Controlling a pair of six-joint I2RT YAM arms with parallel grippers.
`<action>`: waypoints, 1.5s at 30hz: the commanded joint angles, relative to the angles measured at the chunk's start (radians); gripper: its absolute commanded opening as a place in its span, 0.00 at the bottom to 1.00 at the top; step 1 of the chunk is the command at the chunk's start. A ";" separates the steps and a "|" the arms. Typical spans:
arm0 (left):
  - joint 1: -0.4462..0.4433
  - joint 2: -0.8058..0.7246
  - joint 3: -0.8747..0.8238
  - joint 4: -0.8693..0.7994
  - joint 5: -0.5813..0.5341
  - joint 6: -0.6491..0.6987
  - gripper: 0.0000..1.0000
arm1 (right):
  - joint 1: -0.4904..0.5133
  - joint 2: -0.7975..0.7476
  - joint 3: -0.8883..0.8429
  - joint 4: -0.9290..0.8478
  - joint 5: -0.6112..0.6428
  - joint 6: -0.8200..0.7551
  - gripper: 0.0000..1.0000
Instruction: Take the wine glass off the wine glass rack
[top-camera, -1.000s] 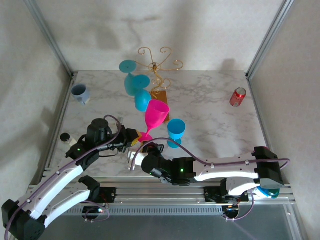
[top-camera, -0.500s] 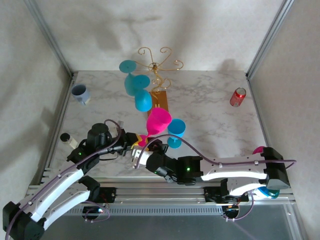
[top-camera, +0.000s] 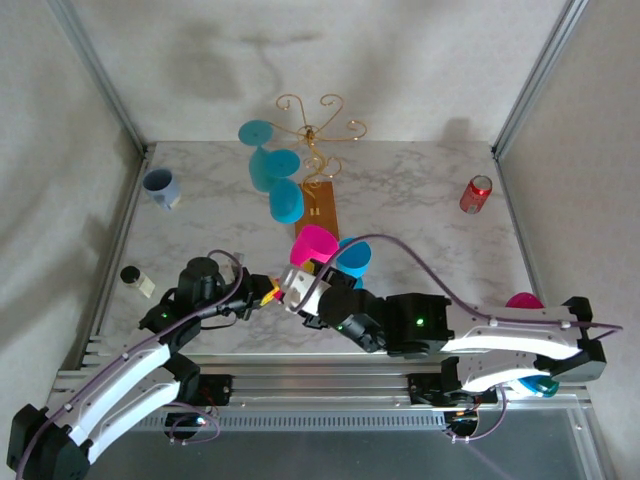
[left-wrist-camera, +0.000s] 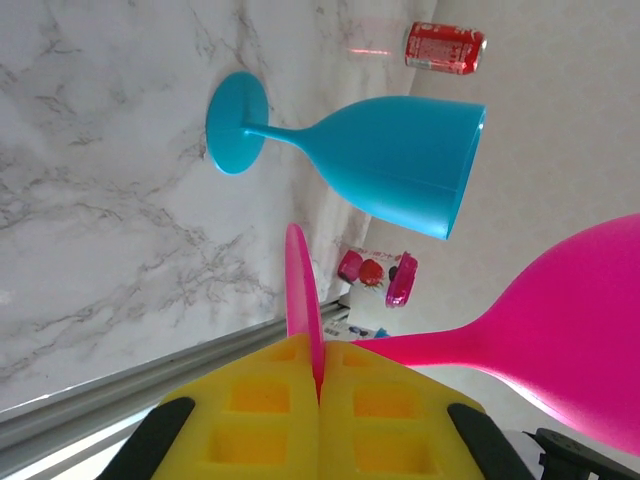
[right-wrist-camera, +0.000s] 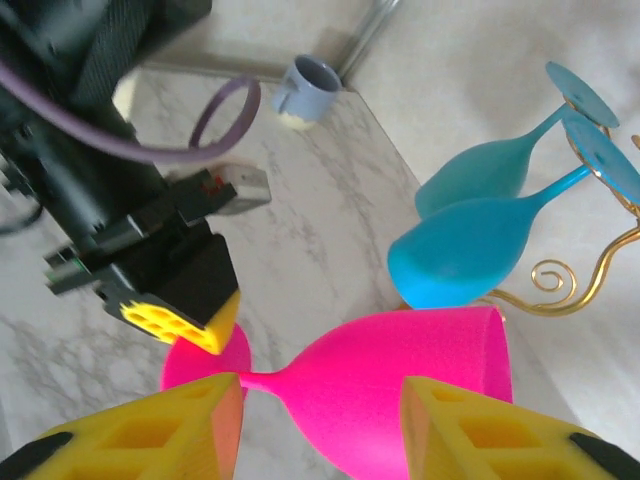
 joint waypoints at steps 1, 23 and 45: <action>0.010 -0.018 -0.004 0.055 -0.030 0.044 0.00 | -0.058 -0.037 0.114 -0.148 -0.155 0.174 0.46; 0.010 -0.042 -0.007 0.048 -0.105 0.203 0.00 | -0.516 0.037 0.260 -0.309 -0.872 0.446 0.55; 0.011 -0.062 -0.003 0.029 -0.115 0.211 0.00 | -0.557 0.135 0.271 -0.273 -0.973 0.452 0.48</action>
